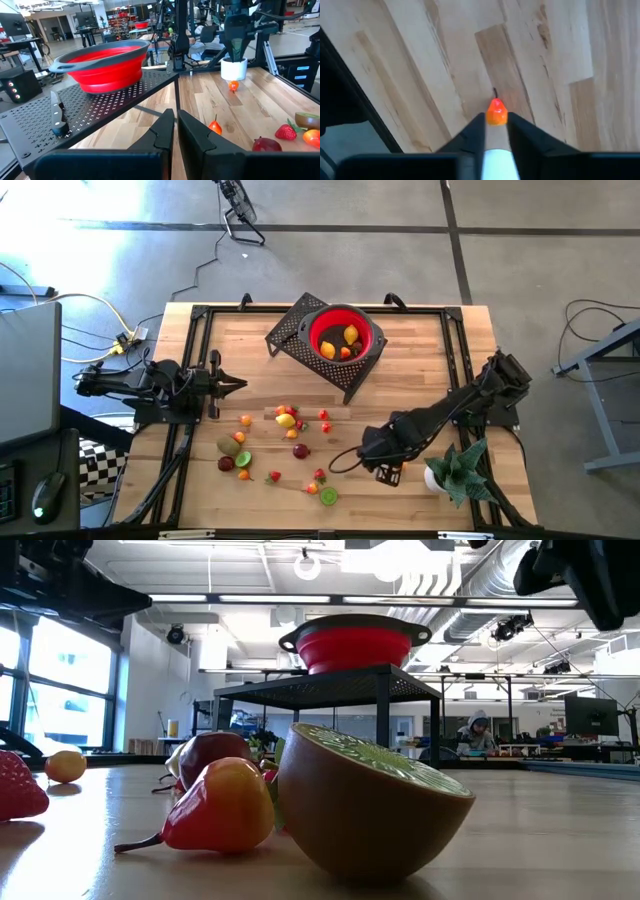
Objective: Pick & Place Fruit
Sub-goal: Put the pear into the strainer bowl on the shelf
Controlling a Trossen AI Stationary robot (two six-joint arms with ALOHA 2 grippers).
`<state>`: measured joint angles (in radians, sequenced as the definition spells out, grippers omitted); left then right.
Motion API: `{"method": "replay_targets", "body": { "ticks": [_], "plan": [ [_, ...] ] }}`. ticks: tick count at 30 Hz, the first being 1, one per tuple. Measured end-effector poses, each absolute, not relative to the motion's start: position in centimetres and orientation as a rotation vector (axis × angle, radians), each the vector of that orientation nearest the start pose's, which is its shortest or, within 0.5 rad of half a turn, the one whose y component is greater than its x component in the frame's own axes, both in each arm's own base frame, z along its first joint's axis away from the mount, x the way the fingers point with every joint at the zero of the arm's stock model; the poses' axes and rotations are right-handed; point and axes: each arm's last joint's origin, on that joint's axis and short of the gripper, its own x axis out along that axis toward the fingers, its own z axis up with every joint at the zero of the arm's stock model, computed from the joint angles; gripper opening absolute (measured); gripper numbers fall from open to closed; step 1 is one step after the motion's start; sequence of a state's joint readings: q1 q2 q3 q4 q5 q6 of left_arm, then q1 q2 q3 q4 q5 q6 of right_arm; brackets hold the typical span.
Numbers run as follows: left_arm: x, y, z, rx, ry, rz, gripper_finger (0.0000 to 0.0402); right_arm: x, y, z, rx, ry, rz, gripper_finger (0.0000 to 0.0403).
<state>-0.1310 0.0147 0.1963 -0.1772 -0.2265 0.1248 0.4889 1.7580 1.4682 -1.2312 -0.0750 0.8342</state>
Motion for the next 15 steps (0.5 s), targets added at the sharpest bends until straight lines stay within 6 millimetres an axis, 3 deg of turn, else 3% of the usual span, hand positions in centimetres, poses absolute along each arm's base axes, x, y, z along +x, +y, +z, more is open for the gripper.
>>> {"method": "replay_targets", "body": {
  "ticks": [4,7,15],
  "plan": [
    [8.2,-0.4,21.1,0.124,0.003,0.095,0.0019,28.2,15.5,23.9,0.256,1.581,-0.165,0.0158],
    [8.2,-0.4,21.1,0.122,0.005,0.095,0.0019,27.6,15.7,22.6,0.219,1.605,-0.136,0.0193],
    [8.2,-0.4,21.4,0.139,-0.027,0.117,0.0019,27.7,15.7,20.5,0.228,1.558,-0.116,0.0195]
  ]
}}
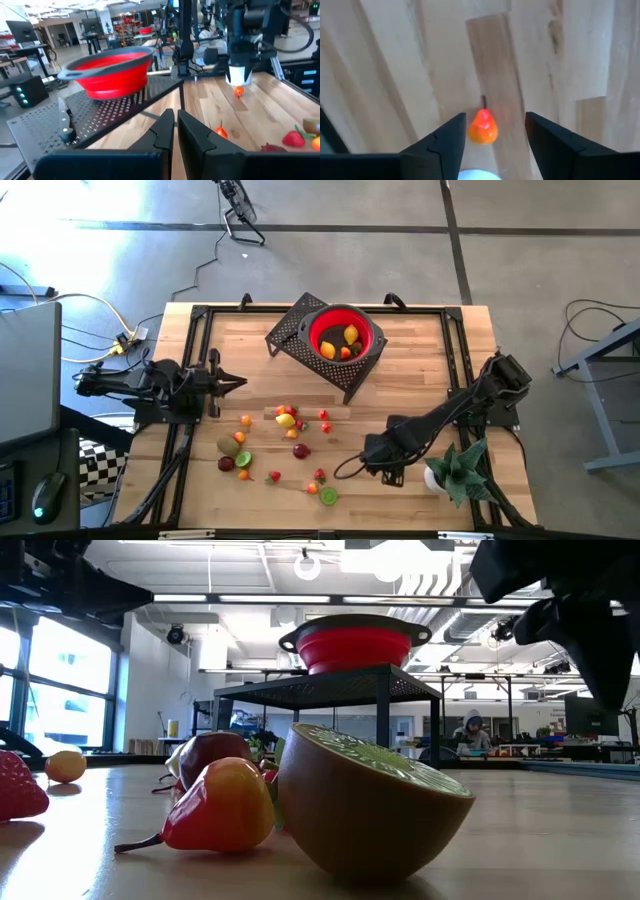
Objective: Pick & Place Fruit
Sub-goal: Put the pear into the strainer bowl on the shelf
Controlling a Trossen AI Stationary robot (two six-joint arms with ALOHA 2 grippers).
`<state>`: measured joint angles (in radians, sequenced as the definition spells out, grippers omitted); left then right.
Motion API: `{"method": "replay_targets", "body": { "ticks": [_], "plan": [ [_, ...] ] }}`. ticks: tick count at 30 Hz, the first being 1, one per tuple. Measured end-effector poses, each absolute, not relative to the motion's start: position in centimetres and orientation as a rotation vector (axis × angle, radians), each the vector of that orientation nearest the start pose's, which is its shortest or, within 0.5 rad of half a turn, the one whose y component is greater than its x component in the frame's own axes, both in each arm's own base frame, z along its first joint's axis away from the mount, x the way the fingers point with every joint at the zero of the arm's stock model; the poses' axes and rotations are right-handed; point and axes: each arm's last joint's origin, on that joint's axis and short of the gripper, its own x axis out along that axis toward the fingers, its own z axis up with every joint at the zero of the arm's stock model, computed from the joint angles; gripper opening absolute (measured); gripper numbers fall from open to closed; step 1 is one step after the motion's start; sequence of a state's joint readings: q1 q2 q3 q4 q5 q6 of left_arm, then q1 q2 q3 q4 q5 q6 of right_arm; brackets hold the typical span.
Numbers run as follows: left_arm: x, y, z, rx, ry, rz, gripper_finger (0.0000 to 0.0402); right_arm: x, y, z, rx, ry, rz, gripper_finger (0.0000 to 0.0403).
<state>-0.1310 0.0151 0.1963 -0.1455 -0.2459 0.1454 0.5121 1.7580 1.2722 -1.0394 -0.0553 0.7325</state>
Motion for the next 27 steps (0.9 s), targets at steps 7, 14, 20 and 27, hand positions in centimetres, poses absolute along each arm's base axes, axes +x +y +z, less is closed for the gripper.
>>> {"method": "replay_targets", "body": {
  "ticks": [7,14,20,27],
  "plan": [
    [8.2,-0.4,21.4,0.150,-0.026,0.118,0.0019,28.0,15.1,19.9,0.326,1.562,-0.140,0.0179],
    [8.2,-0.4,21.3,0.173,-0.018,0.119,0.0019,27.9,14.8,18.8,0.403,1.577,-0.170,0.0178],
    [8.2,-0.4,21.3,0.173,-0.018,0.120,0.0019,27.5,14.9,17.6,0.422,1.564,-0.176,0.0178],
    [8.2,-0.4,21.3,0.174,-0.017,0.120,0.0019,26.8,14.6,16.1,0.430,1.575,-0.193,0.0178]
  ]
}}
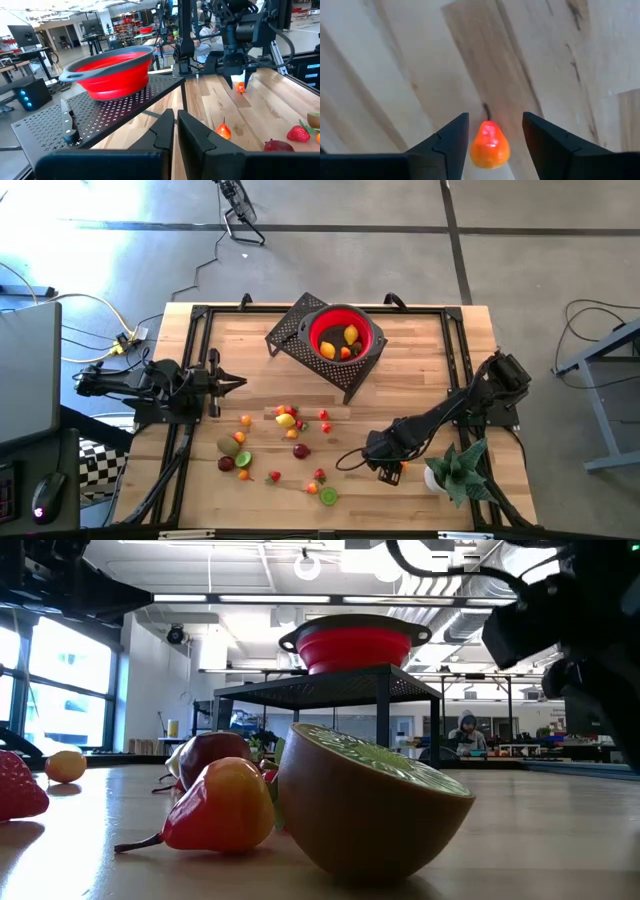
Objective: Pick & Place Fruit
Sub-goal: Put the pear into the strainer bowl on the shelf
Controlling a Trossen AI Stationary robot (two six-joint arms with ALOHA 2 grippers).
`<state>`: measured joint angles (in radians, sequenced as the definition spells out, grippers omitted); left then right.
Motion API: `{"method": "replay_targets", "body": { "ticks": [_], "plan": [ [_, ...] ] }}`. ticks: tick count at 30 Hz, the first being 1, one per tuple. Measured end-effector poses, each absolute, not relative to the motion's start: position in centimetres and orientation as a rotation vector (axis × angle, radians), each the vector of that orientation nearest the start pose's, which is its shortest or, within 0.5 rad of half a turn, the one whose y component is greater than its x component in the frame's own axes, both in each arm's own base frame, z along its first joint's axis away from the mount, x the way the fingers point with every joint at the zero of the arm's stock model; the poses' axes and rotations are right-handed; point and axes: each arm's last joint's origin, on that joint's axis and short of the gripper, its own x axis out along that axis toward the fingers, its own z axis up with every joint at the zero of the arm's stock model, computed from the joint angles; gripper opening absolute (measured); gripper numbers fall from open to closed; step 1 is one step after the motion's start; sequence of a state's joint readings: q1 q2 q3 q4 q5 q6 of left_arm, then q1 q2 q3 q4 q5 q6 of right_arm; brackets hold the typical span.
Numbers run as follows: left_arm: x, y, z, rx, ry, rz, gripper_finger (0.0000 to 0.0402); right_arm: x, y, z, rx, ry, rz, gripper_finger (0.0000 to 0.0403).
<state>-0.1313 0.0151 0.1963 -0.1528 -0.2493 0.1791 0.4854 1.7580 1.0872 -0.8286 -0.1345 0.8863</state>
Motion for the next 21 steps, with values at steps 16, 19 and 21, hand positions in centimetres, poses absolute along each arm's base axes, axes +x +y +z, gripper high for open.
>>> {"method": "replay_targets", "body": {
  "ticks": [16,19,21],
  "plan": [
    [8.22,-0.36,21.15,0.192,0.003,0.119,0.0019,26.36,14.71,15.19,0.429,1.564,-0.186,0.0178],
    [8.22,-0.36,21.04,0.196,0.014,0.118,0.0019,26.15,15.09,15.19,0.415,1.561,-0.182,0.0178],
    [8.22,-0.36,21.05,0.197,0.013,0.118,0.0019,26.01,15.31,15.18,0.415,1.558,-0.193,0.0178]
  ]
}}
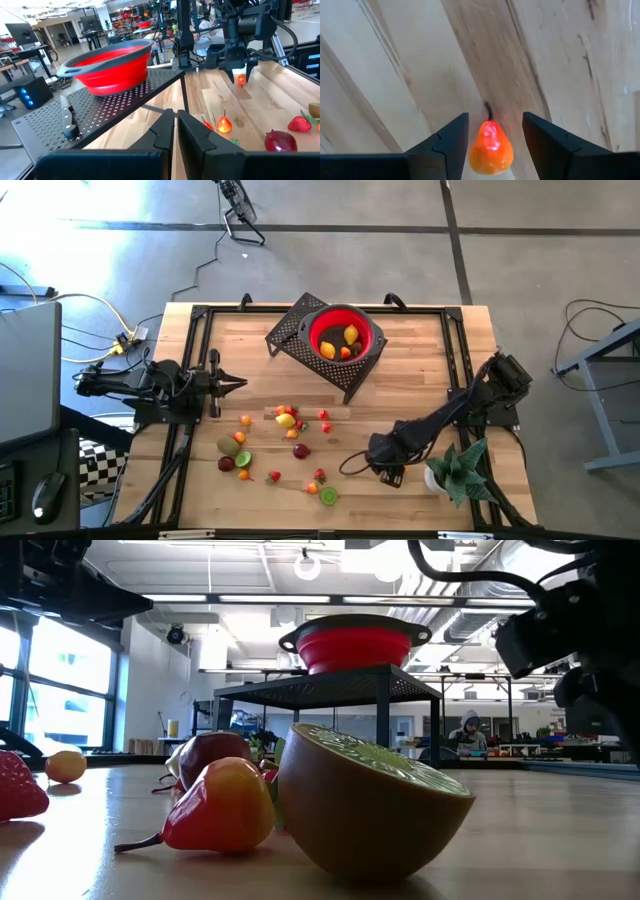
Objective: Pick & Place Fruit
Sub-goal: Put the pear into the strainer bowl on the shelf
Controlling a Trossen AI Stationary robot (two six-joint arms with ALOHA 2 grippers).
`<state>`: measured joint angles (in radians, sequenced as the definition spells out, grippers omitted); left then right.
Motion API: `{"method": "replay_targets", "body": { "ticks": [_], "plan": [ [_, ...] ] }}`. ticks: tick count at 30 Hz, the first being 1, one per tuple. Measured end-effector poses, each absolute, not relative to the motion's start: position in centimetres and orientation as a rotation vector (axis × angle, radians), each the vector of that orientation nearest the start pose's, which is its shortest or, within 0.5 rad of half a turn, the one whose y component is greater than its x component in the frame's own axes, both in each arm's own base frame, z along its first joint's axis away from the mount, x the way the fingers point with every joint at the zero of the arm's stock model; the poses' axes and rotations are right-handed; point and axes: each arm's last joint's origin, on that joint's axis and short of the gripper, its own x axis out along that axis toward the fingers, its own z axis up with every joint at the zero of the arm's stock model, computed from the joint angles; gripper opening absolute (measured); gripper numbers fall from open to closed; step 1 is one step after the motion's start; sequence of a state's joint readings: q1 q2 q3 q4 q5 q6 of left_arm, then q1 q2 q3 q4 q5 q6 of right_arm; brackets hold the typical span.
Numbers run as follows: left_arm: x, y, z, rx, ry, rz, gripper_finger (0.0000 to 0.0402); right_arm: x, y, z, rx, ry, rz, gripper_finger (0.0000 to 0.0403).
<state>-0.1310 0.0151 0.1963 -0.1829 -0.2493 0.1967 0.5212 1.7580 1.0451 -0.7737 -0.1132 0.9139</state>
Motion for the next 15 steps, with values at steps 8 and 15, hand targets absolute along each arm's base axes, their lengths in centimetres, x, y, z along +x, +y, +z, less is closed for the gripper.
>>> {"method": "replay_targets", "body": {
  "ticks": [8,15],
  "plan": [
    [8.2,-0.4,21.1,0.197,0.013,0.118,0.0019,25.9,15.9,14.0,0.404,1.589,-0.224,0.0178],
    [8.2,-0.4,21.1,0.197,0.012,0.118,0.0019,26.2,16.2,12.7,0.382,1.622,-0.222,0.0178]
  ]
}}
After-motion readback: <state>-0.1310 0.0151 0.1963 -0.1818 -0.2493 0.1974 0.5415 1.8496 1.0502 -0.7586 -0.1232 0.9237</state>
